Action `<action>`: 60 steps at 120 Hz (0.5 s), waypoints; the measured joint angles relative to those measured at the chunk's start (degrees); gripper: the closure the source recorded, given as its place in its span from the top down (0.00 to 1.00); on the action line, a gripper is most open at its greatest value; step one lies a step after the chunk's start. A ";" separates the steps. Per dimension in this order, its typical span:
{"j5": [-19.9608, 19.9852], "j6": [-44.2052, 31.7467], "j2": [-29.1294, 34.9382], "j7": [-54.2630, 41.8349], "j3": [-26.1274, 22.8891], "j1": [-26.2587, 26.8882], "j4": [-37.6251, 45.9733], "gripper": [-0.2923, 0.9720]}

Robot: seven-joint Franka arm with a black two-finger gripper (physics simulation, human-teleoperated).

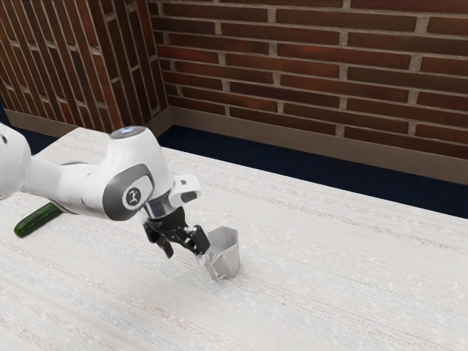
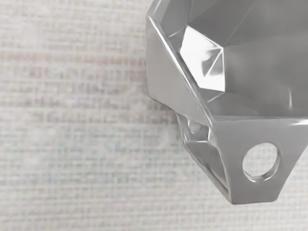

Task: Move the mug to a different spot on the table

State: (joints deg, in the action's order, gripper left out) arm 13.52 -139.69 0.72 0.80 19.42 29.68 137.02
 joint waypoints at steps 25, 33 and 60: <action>3.06 -3.02 -4.32 -0.70 0.00 2.49 -0.18 0.77; 3.69 -3.64 -5.80 -1.28 0.00 3.04 -1.09 0.77; 4.39 -4.63 -9.62 -4.66 0.00 3.04 -4.99 0.77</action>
State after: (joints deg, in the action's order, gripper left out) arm 17.91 -144.32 -8.91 -3.87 19.42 32.72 132.04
